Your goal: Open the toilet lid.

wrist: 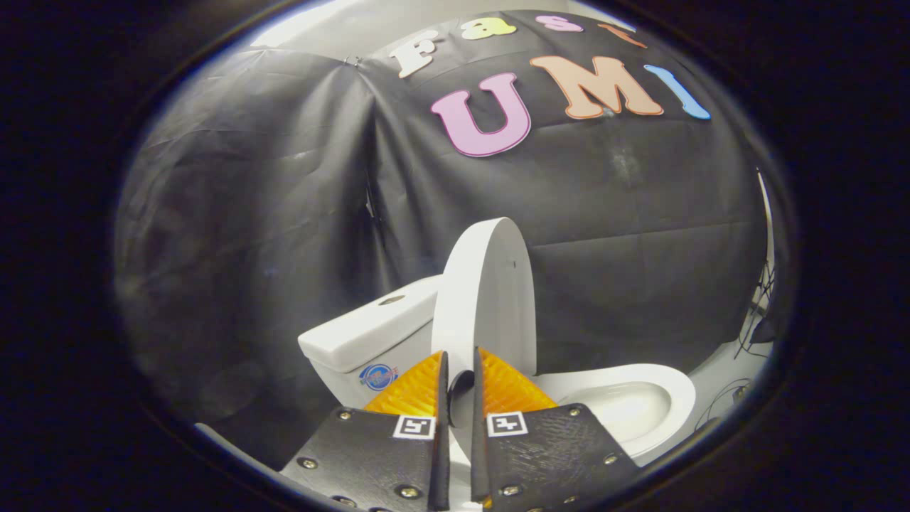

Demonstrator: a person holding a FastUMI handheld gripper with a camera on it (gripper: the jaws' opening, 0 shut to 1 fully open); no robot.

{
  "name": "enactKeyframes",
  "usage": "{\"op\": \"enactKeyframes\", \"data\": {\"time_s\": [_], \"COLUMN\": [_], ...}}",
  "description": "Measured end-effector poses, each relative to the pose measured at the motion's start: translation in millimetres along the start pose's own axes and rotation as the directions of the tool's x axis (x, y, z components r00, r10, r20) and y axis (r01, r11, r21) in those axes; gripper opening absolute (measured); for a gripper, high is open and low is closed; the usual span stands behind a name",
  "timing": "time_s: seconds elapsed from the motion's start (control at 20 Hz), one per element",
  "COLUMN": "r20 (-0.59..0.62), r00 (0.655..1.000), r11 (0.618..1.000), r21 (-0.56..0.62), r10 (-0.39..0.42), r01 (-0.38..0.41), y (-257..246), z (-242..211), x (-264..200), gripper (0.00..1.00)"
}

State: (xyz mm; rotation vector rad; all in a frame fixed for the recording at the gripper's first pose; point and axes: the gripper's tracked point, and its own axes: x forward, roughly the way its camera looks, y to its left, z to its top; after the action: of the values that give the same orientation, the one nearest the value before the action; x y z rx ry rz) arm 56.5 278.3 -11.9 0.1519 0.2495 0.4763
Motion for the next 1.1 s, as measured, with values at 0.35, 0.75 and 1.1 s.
{"op": "enactKeyframes", "data": {"time_s": [0.35, 0.75, 1.1], "r20": [0.017, 0.035, 0.057], "r00": [0.998, 0.995, 0.993], "r11": [0.998, 0.996, 0.994], "r21": [0.030, -0.017, 0.005], "r10": [0.054, 0.090, 0.106], "r01": [-0.054, -0.090, -0.106], "y": [38, 73, 86], "z": [-3, -14, -17], "x": [16, 31, 37], "gripper": [0.13, 0.12, 0.12]}}
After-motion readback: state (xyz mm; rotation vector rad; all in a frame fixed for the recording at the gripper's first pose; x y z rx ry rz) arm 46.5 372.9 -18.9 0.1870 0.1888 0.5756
